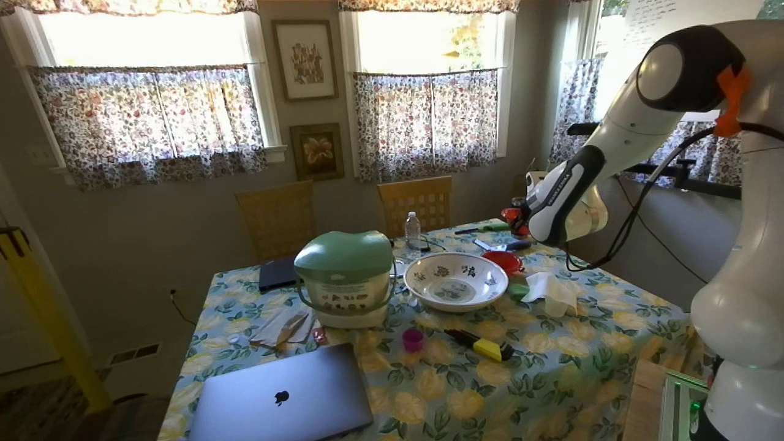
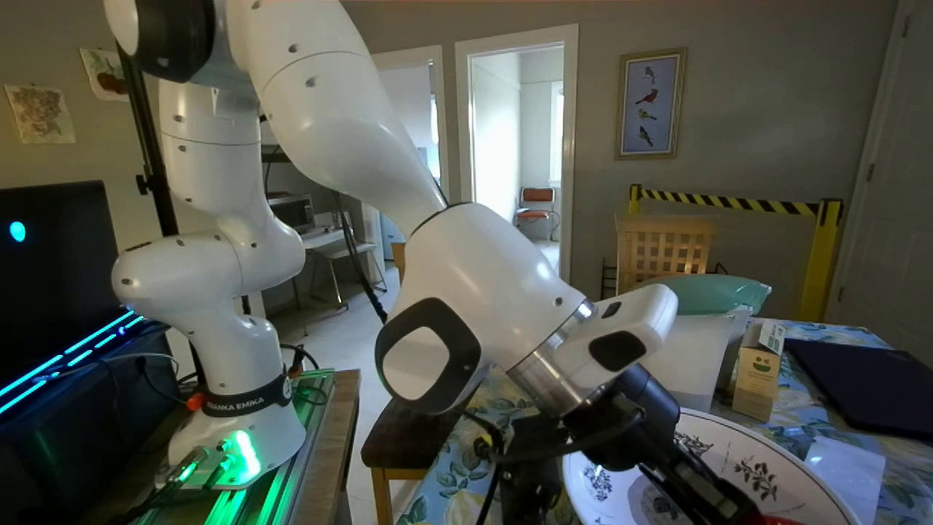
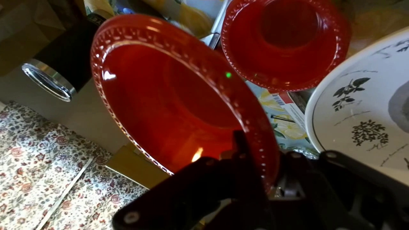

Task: Stack the orange bowls

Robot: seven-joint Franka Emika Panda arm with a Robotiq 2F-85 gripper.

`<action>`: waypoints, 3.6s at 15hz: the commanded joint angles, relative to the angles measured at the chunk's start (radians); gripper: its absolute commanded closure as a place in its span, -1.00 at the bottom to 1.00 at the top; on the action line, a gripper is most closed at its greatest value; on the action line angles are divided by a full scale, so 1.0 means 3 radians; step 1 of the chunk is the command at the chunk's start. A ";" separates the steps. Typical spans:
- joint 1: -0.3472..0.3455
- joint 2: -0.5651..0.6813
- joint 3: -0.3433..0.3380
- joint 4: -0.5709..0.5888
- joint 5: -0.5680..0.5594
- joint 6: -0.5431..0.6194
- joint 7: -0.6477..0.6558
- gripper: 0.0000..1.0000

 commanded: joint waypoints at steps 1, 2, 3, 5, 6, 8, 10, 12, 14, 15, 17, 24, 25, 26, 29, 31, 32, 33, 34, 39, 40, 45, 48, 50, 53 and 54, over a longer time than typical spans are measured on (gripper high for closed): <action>-0.0006 -0.0001 0.0001 0.0001 0.0000 0.0000 0.0000 0.88; -0.0010 -0.0002 0.0001 0.0001 0.0000 0.0000 0.0000 0.88; -0.0013 -0.0002 0.0001 0.0002 0.0000 0.0000 0.0000 0.97; 0.0029 0.0114 -0.0020 0.0074 0.0055 0.0074 -0.0021 0.97; 0.0033 0.0165 0.0016 0.0123 0.0051 0.0054 0.0006 0.97; 0.0071 0.0273 0.0030 0.0218 0.0043 0.0076 -0.0005 0.97; 0.0094 0.0379 0.0045 0.0320 0.0029 0.0093 -0.0004 0.97; 0.0027 0.0500 0.0158 0.0425 -0.0042 0.0087 0.0068 0.97; -0.0033 0.0631 0.0265 0.0524 -0.0078 0.0077 0.0081 0.97; -0.0052 0.0694 0.0308 0.0564 -0.0084 0.0066 0.0076 0.97; -0.0063 0.0806 0.0343 0.0641 -0.0065 0.0070 0.0038 0.97; -0.0123 0.1074 0.0365 0.0801 -0.0067 0.0004 0.0011 0.97; -0.0123 0.1099 0.0360 0.0816 -0.0062 0.0005 0.0006 0.97; -0.0139 0.1113 0.0374 0.0819 -0.0075 0.0001 0.0006 0.97; -0.0165 0.1112 0.0396 0.0831 -0.0157 -0.0010 0.0038 0.23; -0.0209 0.1073 0.0447 0.0824 -0.0207 0.0014 0.0072 -0.02; -0.0241 0.1054 0.0493 0.0829 -0.0219 0.0025 0.0076 -0.18; -0.0273 0.1021 0.0543 0.0825 -0.0244 0.0044 0.0070 -0.30; -0.0297 0.0994 0.0581 0.0826 -0.0255 0.0064 0.0061 -0.46; -0.0235 0.0684 0.0578 0.0738 -0.0178 -0.0081 -0.0002 -1.00; 0.0108 0.0574 0.0161 0.0736 -0.0263 -0.0171 0.0234 -1.00; -0.0123 0.0164 0.0453 0.0668 -0.0129 -0.1425 0.0188 -1.00; -0.0466 0.0013 0.0902 0.0694 0.0210 -0.2036 -0.0054 -1.00; -0.0547 -0.0064 0.0989 0.0730 0.0354 -0.2306 -0.0099 -1.00; -0.0256 -0.0186 0.0658 0.0769 0.0660 -0.2612 -0.0182 -1.00; -0.0172 -0.0220 0.0548 0.0790 0.0708 -0.2743 -0.0174 -1.00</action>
